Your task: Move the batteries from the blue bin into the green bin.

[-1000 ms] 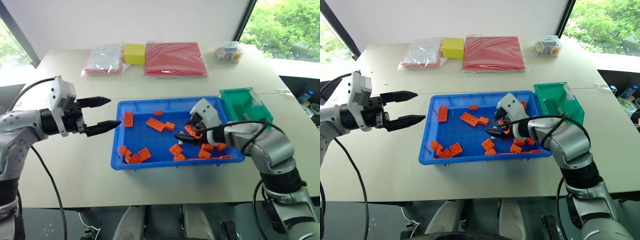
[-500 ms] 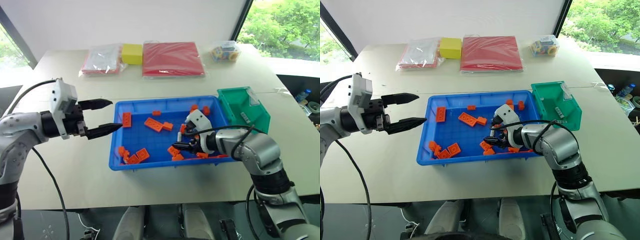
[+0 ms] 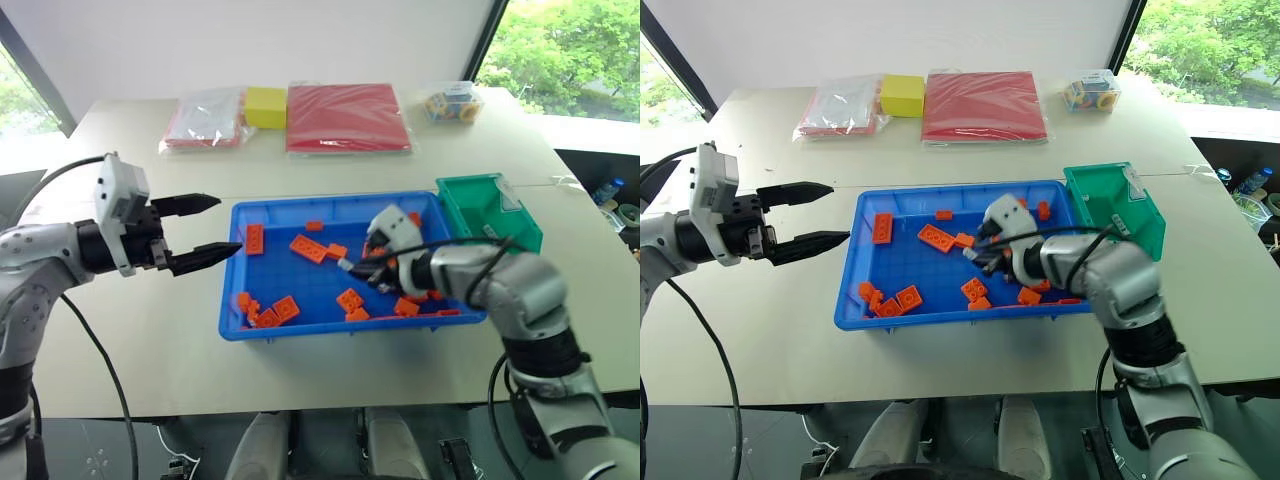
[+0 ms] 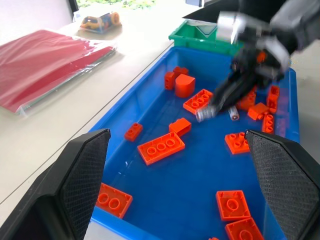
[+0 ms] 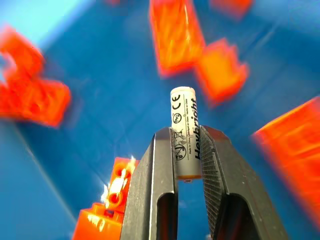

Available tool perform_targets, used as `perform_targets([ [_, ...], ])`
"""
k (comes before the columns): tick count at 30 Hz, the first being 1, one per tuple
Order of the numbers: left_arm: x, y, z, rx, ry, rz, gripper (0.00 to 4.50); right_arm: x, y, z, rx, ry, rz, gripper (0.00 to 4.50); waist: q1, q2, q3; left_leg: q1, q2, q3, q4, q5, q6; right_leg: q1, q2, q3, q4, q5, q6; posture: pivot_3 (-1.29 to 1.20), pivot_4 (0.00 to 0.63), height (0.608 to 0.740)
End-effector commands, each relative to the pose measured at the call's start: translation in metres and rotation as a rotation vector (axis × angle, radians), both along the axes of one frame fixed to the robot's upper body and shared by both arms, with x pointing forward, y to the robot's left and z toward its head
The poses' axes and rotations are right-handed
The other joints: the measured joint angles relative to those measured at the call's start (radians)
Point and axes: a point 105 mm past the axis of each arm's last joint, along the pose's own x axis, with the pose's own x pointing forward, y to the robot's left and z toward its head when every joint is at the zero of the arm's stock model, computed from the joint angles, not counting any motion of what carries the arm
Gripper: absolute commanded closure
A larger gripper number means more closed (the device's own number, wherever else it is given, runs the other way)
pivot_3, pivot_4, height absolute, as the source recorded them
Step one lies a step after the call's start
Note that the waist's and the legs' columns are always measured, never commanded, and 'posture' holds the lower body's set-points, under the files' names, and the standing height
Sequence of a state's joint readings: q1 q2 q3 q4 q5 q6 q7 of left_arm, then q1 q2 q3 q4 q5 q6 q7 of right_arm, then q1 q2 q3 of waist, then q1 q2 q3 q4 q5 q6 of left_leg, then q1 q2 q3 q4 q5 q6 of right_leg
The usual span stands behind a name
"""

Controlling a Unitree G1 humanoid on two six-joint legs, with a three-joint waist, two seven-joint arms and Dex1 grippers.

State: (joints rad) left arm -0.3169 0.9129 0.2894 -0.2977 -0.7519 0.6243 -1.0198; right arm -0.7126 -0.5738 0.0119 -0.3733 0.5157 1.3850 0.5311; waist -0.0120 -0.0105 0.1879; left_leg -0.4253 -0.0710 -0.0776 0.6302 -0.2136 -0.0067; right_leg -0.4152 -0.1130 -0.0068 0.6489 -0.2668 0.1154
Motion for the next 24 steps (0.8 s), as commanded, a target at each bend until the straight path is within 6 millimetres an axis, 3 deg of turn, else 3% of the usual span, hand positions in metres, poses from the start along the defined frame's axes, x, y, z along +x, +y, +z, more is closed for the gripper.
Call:
perform_targets([
  [1, 0.0, 0.0, 0.01, 0.0, -0.048, -0.001, 0.0, 0.006, -0.05, 0.049, -0.01, -0.153, -0.146, 4.4, 0.006, -0.001, 0.0, 0.0, 0.0, 0.0, 0.0, 0.0, 0.0, 0.0, 0.0, 0.0, 0.0, 0.0, 0.0, 0.0, 0.15, 0.736],
  [4, 0.001, -0.002, 0.009, -0.002, -0.045, -0.015, 0.0, 0.008, -0.106, 0.053, -0.095, -0.171, -0.297, 4.4, 0.013, -0.002, -0.001, 0.0, 0.0, -0.001, -0.001, 0.0, 0.001, 0.002, 0.0, -0.001, -0.003, 0.0, 0.0, 0.0, 0.15, 0.736],
  [9, 0.005, -0.007, 0.01, -0.004, -0.051, -0.038, 0.0, 0.006, -0.154, 0.025, -0.209, -0.137, -0.418, 4.4, 0.01, -0.001, -0.001, 0.0, 0.0, 0.002, -0.001, -0.001, 0.001, 0.002, -0.001, -0.001, -0.003, 0.0, 0.0, 0.0, 0.15, 0.736],
  [12, 0.006, -0.008, 0.011, -0.004, -0.054, -0.048, 0.0, 0.01, -0.158, 0.014, -0.234, -0.155, -0.44, 3.01, -0.006, -0.001, 0.0, 0.0, 0.0, 0.003, 0.0, -0.001, 0.001, 0.001, -0.001, 0.0, -0.001, 0.0, 0.0, 0.0, 0.15, 0.736],
  [16, 0.008, -0.01, 0.013, -0.002, -0.059, -0.055, 0.0, 0.015, -0.128, 0.038, -0.2, -0.333, -0.29, 0.97, -0.008, -0.001, 0.0, 0.001, 0.001, 0.004, 0.0, -0.001, 0.001, 0.001, 0.0, 0.001, 0.0, 0.0, 0.0, 0.0, 0.15, 0.736],
  [19, 0.008, -0.01, 0.014, -0.001, -0.06, -0.058, 0.0, 0.001, -0.092, 0.054, -0.143, -0.414, -0.037, 0.97, -0.003, 0.0, 0.0, 0.001, 0.002, 0.004, 0.0, -0.001, 0.001, 0.001, 0.0, 0.001, 0.0, 0.0, 0.0, 0.0, 0.15, 0.736],
  [24, 0.008, -0.012, 0.013, 0.0, -0.06, -0.06, 0.0, -0.022, -0.06, 0.02, -0.279, -0.332, 0.388, 0.97, -0.001, -0.001, 0.001, 0.002, 0.001, 0.003, 0.001, -0.001, 0.001, 0.003, 0.0, 0.0, -0.002, 0.0, 0.001, 0.0, 0.15, 0.736],
])
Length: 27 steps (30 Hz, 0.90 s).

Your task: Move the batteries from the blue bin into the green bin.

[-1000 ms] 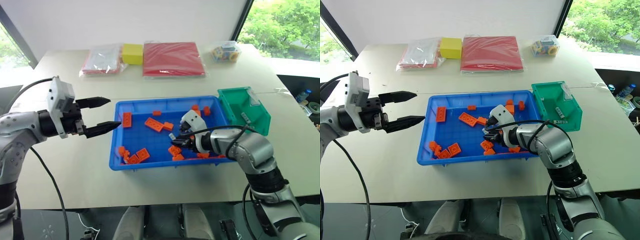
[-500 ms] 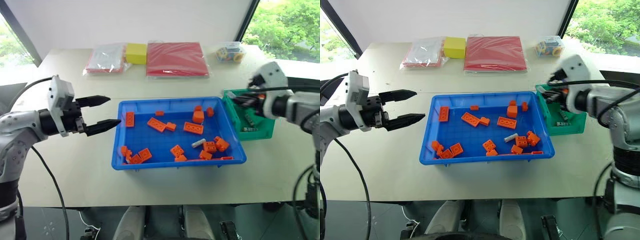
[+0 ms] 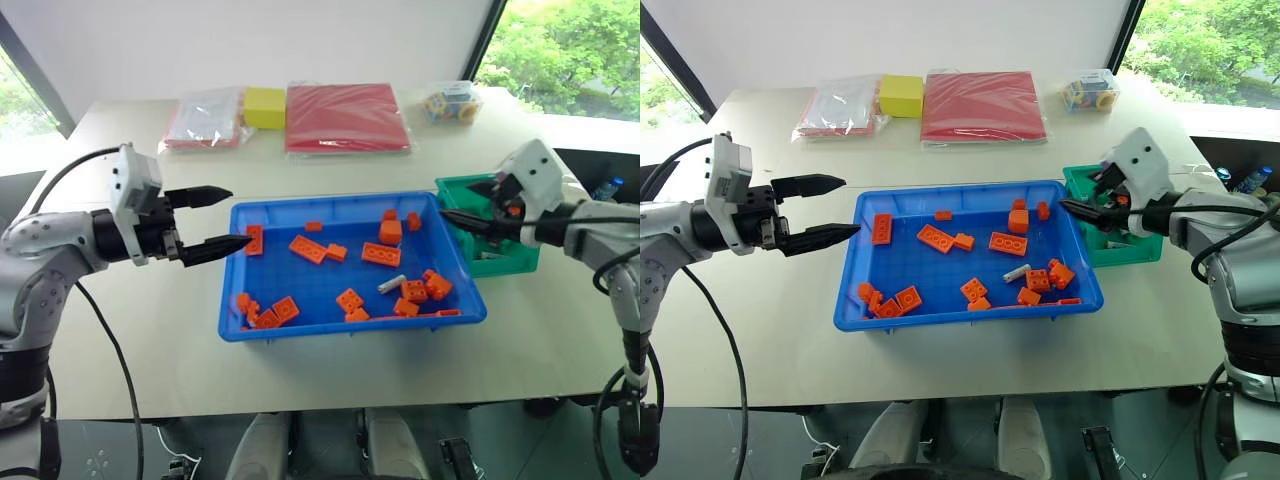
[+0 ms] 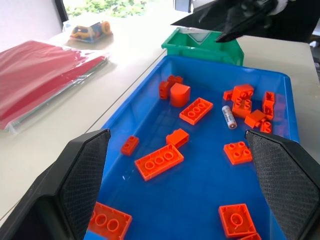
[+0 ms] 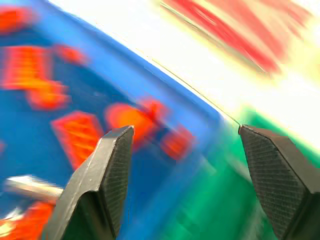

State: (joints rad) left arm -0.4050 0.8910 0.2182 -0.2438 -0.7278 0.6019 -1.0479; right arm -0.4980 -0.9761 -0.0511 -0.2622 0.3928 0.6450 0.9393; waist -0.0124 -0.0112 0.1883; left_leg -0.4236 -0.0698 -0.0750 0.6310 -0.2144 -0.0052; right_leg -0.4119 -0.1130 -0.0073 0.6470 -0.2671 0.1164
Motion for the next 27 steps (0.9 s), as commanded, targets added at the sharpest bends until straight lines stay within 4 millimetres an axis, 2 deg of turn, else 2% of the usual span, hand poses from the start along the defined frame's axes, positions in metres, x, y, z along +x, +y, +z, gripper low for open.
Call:
perform_targets([
  [1, -0.001, -0.001, 0.01, 0.001, -0.047, -0.006, 0.0, -0.011, 0.017, -0.017, -0.099, 0.064, 0.199, 0.97, -0.001, -0.001, 0.0, 0.0, 0.0, 0.0, 0.0, 0.0, 0.0, 0.001, 0.0, 0.0, 0.0, 0.0, 0.0, 0.0, 0.15, 0.736],
  [4, -0.001, -0.001, 0.011, -0.001, -0.052, -0.004, 0.0, -0.015, 0.028, -0.041, -0.177, 0.163, 0.32, 0.97, -0.001, -0.001, 0.0, 0.001, 0.0, 0.0, 0.001, 0.0, 0.0, 0.001, 0.0, 0.0, 0.0, 0.0, 0.0, 0.0, 0.15, 0.736],
  [6, -0.003, 0.0, 0.011, -0.001, -0.054, -0.001, 0.0, -0.01, 0.032, -0.053, -0.218, 0.186, 0.353, 0.97, -0.002, -0.001, 0.0, 0.001, 0.0, 0.0, 0.001, 0.0, 0.0, 0.0, 0.0, 0.0, 0.0, 0.0, 0.0, 0.0, 0.15, 0.736],
  [12, -0.011, 0.0, 0.008, 0.002, -0.043, 0.001, 0.0, 0.001, 0.043, -0.078, -0.27, 0.248, 0.4, 0.97, -0.002, -0.001, 0.0, 0.001, 0.0, -0.001, 0.0, 0.0, 0.0, -0.001, 0.0, 0.001, 0.001, 0.0, 0.0, 0.0, 0.15, 0.736],
  [18, -0.015, 0.001, 0.009, 0.005, -0.039, 0.004, 0.0, 0.003, 0.042, -0.1, -0.327, 0.297, 0.426, 0.97, 0.001, -0.001, 0.0, 0.001, -0.001, -0.001, 0.0, 0.0, -0.001, 0.0, -0.001, 0.001, 0.0, 0.0, 0.0, 0.0, 0.15, 0.736],
  [21, -0.016, 0.001, 0.01, 0.006, -0.038, 0.005, 0.0, 0.007, 0.044, -0.105, -0.329, 0.301, 0.412, 1.87, 0.0, -0.001, 0.0, 0.001, -0.001, -0.001, 0.0, 0.0, -0.001, 0.001, -0.001, 0.001, 0.0, 0.0, 0.0, 0.0, 0.15, 0.736],
  [23, -0.017, 0.0, 0.01, 0.005, -0.037, 0.003, 0.0, 0.007, 0.045, -0.104, -0.326, 0.297, 0.415, 2.9, 0.001, -0.001, 0.0, 0.002, -0.001, -0.001, 0.0, 0.0, -0.001, 0.001, 0.0, 0.001, 0.0, 0.0, 0.0, 0.0, 0.15, 0.736],
  [24, -0.017, 0.0, 0.009, 0.005, -0.035, 0.0, 0.0, 0.007, 0.046, -0.1, -0.319, 0.283, 0.424, 3.41, 0.001, -0.001, 0.0, 0.002, -0.001, -0.001, 0.0, 0.0, -0.001, 0.001, 0.0, 0.001, 0.001, 0.0, 0.0, 0.0, 0.15, 0.736],
  [25, -0.018, -0.001, 0.009, 0.005, -0.033, -0.005, 0.0, 0.007, 0.05, -0.087, -0.286, 0.251, 0.418, 3.95, 0.0, -0.001, 0.0, 0.002, -0.001, -0.001, 0.0, 0.0, -0.001, 0.001, 0.0, 0.001, 0.001, 0.0, 0.0, 0.0, 0.15, 0.736],
  [27, -0.018, -0.001, 0.008, 0.004, -0.029, -0.011, 0.0, 0.008, 0.055, -0.066, -0.228, 0.198, 0.409, 4.42, 0.0, 0.0, 0.0, 0.002, -0.001, -0.001, 0.0, 0.0, -0.001, 0.0, 0.0, 0.001, 0.001, 0.0, 0.0, 0.0, 0.15, 0.736],
])
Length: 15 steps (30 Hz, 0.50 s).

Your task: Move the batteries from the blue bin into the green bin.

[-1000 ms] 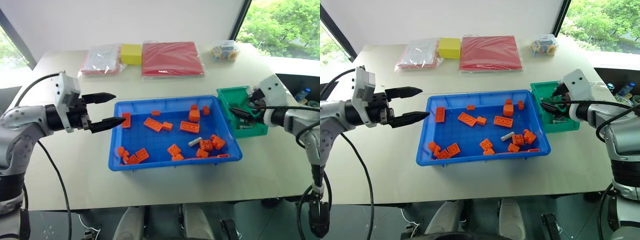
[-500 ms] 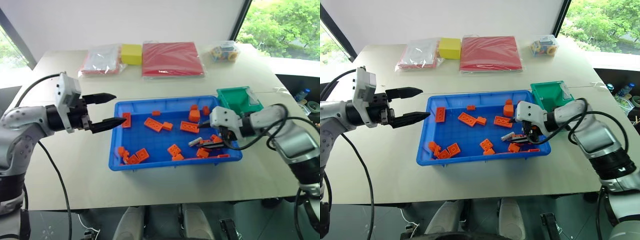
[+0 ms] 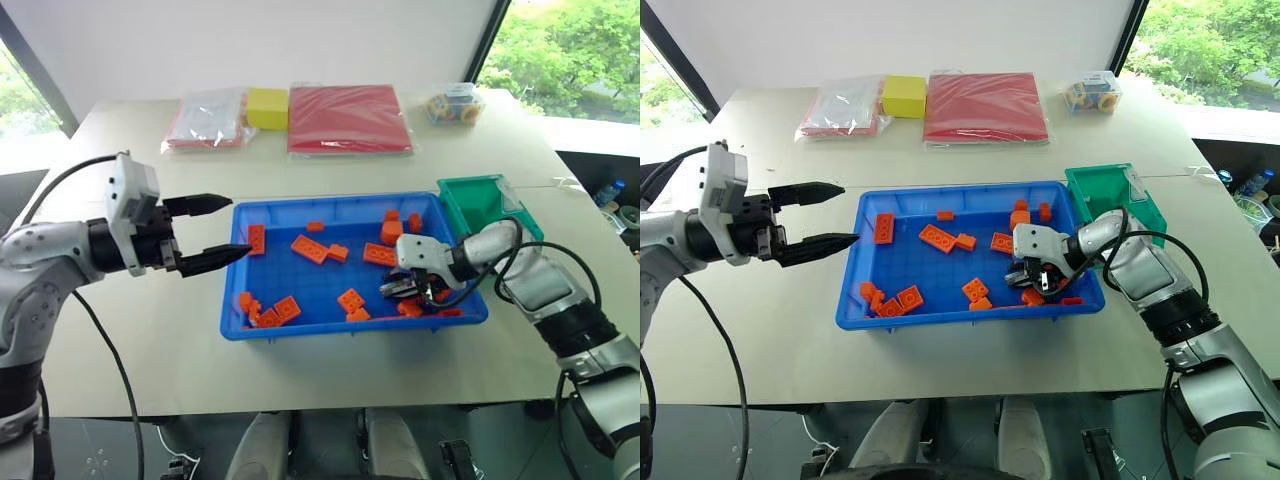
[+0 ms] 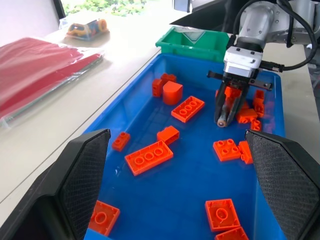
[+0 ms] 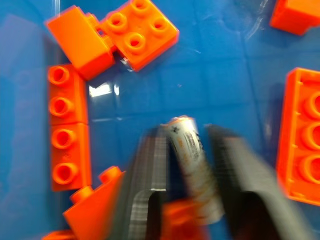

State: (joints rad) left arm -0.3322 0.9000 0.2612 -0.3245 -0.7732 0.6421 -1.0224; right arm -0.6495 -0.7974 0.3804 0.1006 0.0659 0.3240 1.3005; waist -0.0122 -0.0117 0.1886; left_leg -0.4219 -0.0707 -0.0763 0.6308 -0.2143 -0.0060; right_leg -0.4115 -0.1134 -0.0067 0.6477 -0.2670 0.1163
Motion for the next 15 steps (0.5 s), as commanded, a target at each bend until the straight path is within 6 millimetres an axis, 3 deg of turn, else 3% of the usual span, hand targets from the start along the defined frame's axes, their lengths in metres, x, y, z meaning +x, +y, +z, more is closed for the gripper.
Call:
perform_targets([
  [1, -0.005, -0.001, 0.012, 0.008, -0.055, -0.014, 0.0, 0.002, 0.011, 0.052, 0.148, -0.107, -0.016, 4.42, 0.0, 0.0, 0.0, 0.0, 0.0, 0.0, 0.0, 0.0, 0.0, 0.0, 0.0, 0.0, 0.0, 0.0, 0.0, 0.0, 0.15, 0.736],
  [4, -0.005, -0.002, 0.012, 0.007, -0.054, -0.023, 0.0, 0.01, -0.002, 0.105, 0.307, -0.191, -0.172, 4.42, -0.001, 0.001, 0.0, 0.0, 0.0, 0.0, 0.0, 0.0, 0.0, 0.0, 0.0, 0.0, 0.0, 0.0, 0.0, 0.0, 0.15, 0.736],
  [6, -0.005, -0.003, 0.012, 0.005, -0.054, -0.025, 0.0, 0.022, -0.027, 0.13, 0.355, -0.278, -0.328, 4.42, 0.001, 0.001, 0.0, 0.0, 0.0, 0.0, 0.0, 0.0, 0.0, 0.0, 0.0, 0.0, 0.0, 0.0, 0.0, 0.0, 0.15, 0.736],
  [9, -0.003, -0.005, 0.01, -0.004, -0.049, -0.035, 0.0, 0.04, -0.097, 0.142, 0.258, -0.431, -0.641, 4.42, 0.018, 0.0, 0.0, 0.0, -0.001, -0.001, 0.0, 0.0, 0.0, 0.0, -0.001, 0.0, 0.0, 0.0, 0.0, 0.0, 0.15, 0.736],
  [11, -0.002, -0.007, 0.009, -0.009, -0.043, -0.047, 0.0, 0.043, -0.121, 0.133, 0.193, -0.467, -0.734, 4.42, 0.025, 0.0, 0.0, -0.001, -0.001, 0.0, 0.0, 0.0, 0.0, 0.001, -0.001, 0.0, -0.002, 0.0, -0.001, 0.0, 0.15, 0.736],
  [15, 0.003, -0.011, 0.012, -0.023, -0.043, -0.068, 0.0, 0.045, -0.121, 0.117, 0.173, -0.473, -0.754, 2.57, 0.016, 0.001, 0.001, -0.001, -0.001, 0.001, 0.0, 0.0, 0.0, 0.0, -0.002, 0.001, -0.002, 0.0, 0.0, 0.0, 0.15, 0.736],
])
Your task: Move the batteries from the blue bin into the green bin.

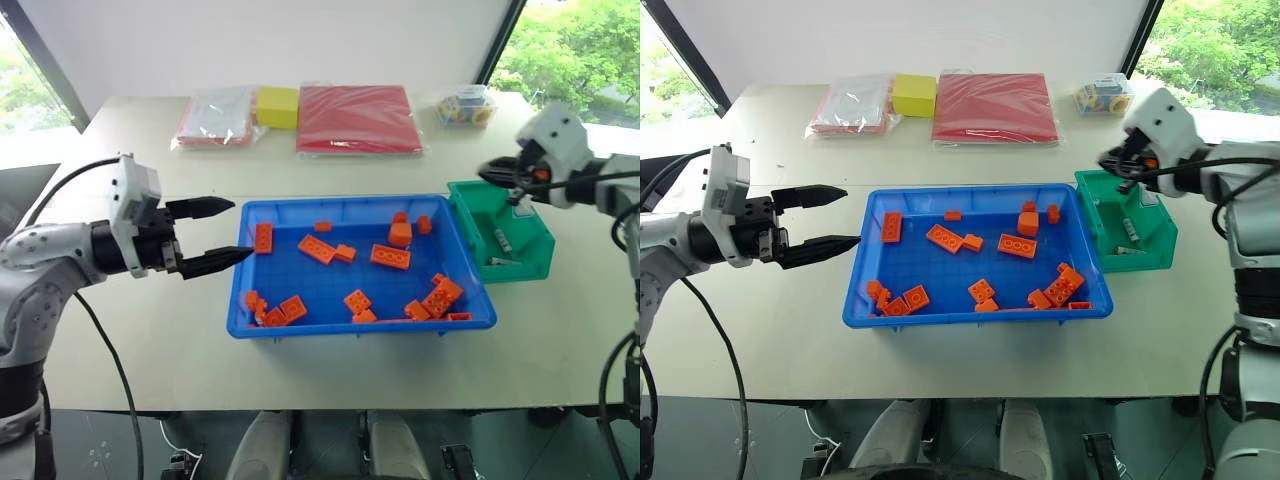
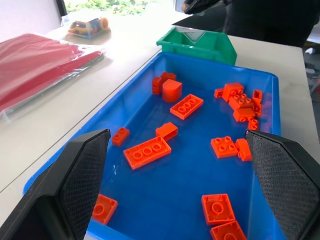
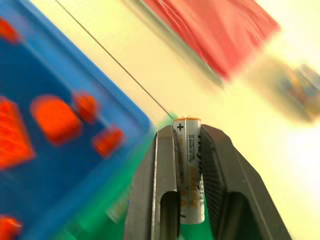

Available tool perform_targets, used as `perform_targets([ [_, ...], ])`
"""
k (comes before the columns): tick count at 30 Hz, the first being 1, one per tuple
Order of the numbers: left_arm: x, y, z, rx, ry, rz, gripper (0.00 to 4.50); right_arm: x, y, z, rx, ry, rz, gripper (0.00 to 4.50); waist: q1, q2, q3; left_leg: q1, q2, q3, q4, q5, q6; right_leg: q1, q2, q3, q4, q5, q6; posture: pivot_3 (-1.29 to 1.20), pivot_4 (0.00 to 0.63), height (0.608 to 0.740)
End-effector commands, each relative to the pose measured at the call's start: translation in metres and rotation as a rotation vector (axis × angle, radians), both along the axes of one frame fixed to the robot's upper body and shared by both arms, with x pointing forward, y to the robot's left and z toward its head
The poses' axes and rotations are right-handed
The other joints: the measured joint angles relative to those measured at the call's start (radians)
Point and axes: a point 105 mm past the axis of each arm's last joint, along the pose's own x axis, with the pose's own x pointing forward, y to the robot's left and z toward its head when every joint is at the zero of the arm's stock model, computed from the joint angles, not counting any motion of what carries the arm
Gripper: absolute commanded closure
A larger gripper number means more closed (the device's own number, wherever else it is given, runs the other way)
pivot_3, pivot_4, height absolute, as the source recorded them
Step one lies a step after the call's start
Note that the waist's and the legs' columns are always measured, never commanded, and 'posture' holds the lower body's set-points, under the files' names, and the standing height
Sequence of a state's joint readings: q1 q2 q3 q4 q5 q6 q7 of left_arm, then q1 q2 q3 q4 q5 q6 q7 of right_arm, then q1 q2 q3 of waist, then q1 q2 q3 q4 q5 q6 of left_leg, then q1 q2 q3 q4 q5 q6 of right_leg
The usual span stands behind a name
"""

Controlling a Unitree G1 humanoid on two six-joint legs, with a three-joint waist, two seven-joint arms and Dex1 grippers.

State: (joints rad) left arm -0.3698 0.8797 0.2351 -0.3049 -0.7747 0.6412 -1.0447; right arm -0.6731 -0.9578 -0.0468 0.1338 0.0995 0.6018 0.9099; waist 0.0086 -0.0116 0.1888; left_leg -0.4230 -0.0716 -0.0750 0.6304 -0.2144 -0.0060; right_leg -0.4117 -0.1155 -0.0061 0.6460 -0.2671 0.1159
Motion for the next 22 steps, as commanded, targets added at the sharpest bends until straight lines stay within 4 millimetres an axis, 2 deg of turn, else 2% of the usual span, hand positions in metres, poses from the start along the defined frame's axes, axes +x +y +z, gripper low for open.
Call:
perform_targets([
  [1, 0.003, -0.005, 0.011, -0.011, -0.046, -0.029, 0.0, 0.003, 0.007, 0.004, -0.036, -0.063, 0.001, 1.93, -0.012, 0.001, 0.001, 0.0, 0.0, 0.001, 0.0, 0.0, 0.0, -0.001, 0.0, 0.0, 0.001, 0.0, 0.0, 0.0, 0.15, 0.736],
  [2, 0.004, -0.006, 0.013, -0.014, -0.048, -0.033, 0.0, 0.004, 0.006, 0.004, -0.054, -0.078, -0.007, 1.51, -0.019, 0.001, 0.001, 0.0, 0.0, 0.001, 0.0, 0.0, 0.0, -0.001, 0.0, 0.0, 0.002, 0.0, 0.0, 0.0, 0.15, 0.736],
  [4, 0.006, -0.006, 0.014, -0.014, -0.049, -0.04, 0.0, 0.004, 0.006, 0.008, -0.048, -0.102, -0.016, 1.51, -0.025, 0.002, 0.001, 0.0, 0.0, 0.002, 0.0, 0.0, 0.0, -0.002, 0.0, 0.0, 0.003, 0.0, 0.0, 0.0, 0.15, 0.736],
  [6, 0.007, -0.005, 0.013, -0.011, -0.047, -0.045, 0.0, -0.006, 0.01, 0.026, 0.054, -0.125, 0.015, 1.51, -0.026, 0.002, 0.001, 0.0, 0.0, 0.002, 0.0, 0.0, 0.0, -0.002, 0.001, 0.0, 0.003, 0.0, 0.0, 0.0, 0.15, 0.736],
  [9, 0.006, -0.003, 0.012, -0.006, -0.038, -0.051, 0.0, -0.038, 0.018, 0.046, 0.171, -0.117, 0.144, 1.51, -0.021, 0.002, 0.001, -0.001, 0.001, 0.001, 0.0, 0.0, 0.0, -0.002, 0.001, 0.0, 0.002, 0.0, 0.0, 0.0, 0.15, 0.736],
  [11, 0.005, 0.002, 0.011, 0.001, -0.031, -0.047, 0.0, -0.066, 0.018, 0.048, 0.176, -0.091, 0.229, 1.51, -0.008, 0.002, 0.001, -0.002, 0.001, -0.001, 0.0, 0.0, 0.001, -0.001, 0.002, -0.001, 0.002, 0.0, 0.001, 0.0, 0.15, 0.736],
  [15, 0.0, 0.01, 0.008, 0.023, -0.012, -0.047, 0.0, -0.114, 0.008, 0.032, 0.169, 0.049, 0.293, 1.51, 0.005, 0.002, 0.001, -0.001, 0.001, -0.001, 0.001, -0.002, 0.003, 0.001, 0.001, -0.002, -0.001, -0.001, 0.001, 0.0, 0.15, 0.736],
  [17, -0.001, 0.014, 0.008, 0.029, -0.006, -0.046, 0.0, -0.129, 0.001, 0.023, 0.187, 0.102, 0.29, 1.51, 0.004, 0.002, 0.001, 0.0, 0.0, -0.001, 0.002, -0.002, 0.004, 0.003, 0.001, -0.001, -0.001, -0.001, 0.002, 0.0, 0.15, 0.736],
  [22, 0.0, 0.018, 0.009, 0.035, -0.007, -0.042, 0.0, -0.138, -0.024, 0.003, 0.272, 0.132, 0.185, 1.51, 0.001, 0.002, 0.001, 0.003, 0.001, 0.003, 0.002, -0.002, 0.004, 0.004, -0.002, 0.001, -0.001, -0.001, 0.0, 0.0, 0.15, 0.736],
])
